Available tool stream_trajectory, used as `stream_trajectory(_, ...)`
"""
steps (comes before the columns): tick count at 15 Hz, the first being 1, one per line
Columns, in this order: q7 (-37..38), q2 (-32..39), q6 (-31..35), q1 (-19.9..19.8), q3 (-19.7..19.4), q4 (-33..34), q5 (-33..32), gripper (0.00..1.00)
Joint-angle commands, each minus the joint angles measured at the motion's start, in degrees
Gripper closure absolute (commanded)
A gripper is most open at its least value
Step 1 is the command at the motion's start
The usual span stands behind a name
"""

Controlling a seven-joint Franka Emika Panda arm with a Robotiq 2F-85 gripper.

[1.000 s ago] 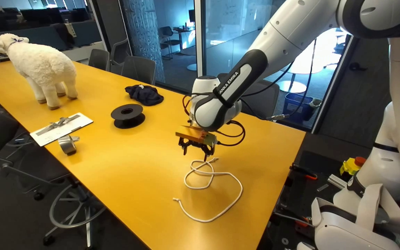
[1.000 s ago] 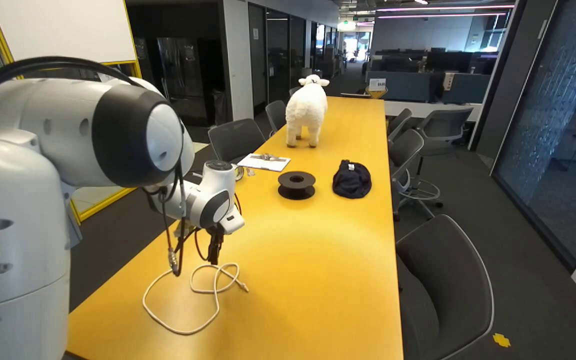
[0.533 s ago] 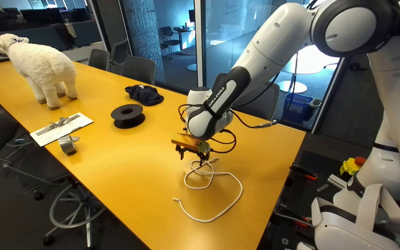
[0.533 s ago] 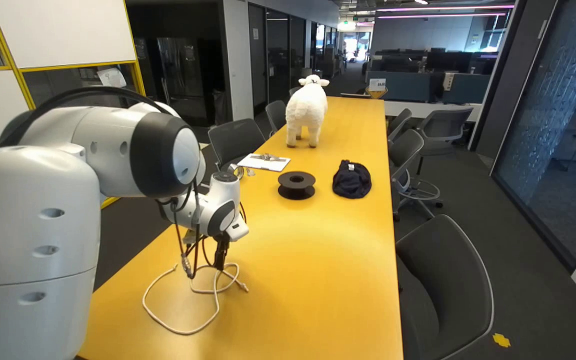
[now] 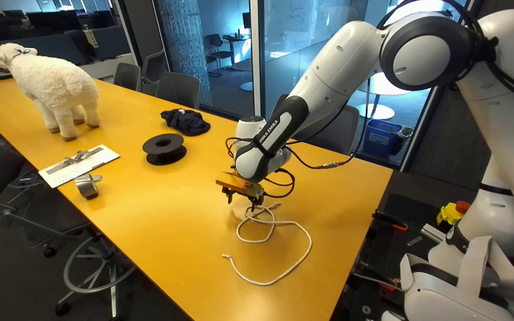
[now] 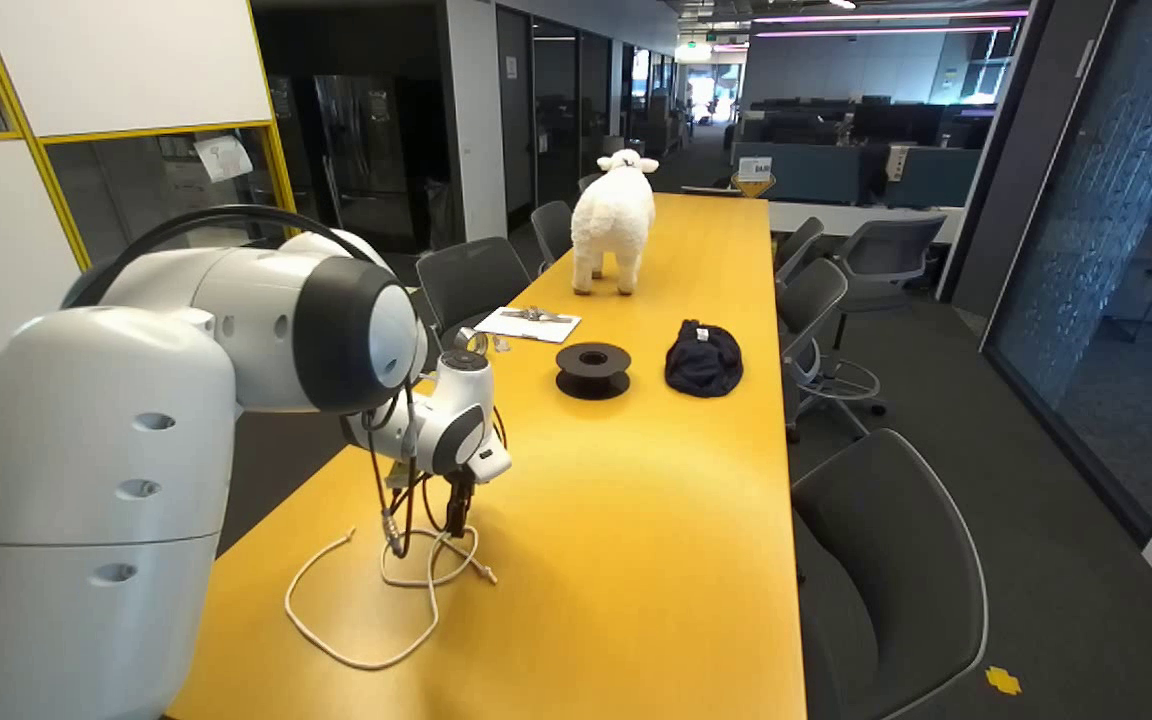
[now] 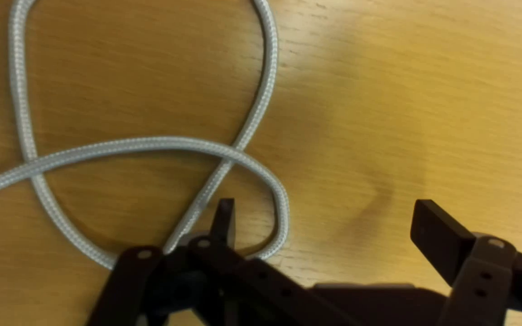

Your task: Straighten the rope

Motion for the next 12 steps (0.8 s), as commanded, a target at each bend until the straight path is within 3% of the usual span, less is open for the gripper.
stream_trajectory(1, 1.39, 2.32, -0.69, 1.36, -1.71, 3.63, -0.55, 0.0)
stream_trajectory(2, 1.28, 2.58, -0.97, 1.32, -1.81, 3.96, -0.55, 0.0)
stream_trajectory(3, 1.24, 2.79, -1.02, 1.51, -2.14, 4.13, -0.84, 0.25)
stream_trajectory(4, 1.14, 3.02, -1.32, 1.8, -2.59, 4.33, -1.4, 0.26)
stream_trajectory(12, 0.35, 2.88, -3.72, 1.63, -3.19, 5.0, -2.61, 0.88)
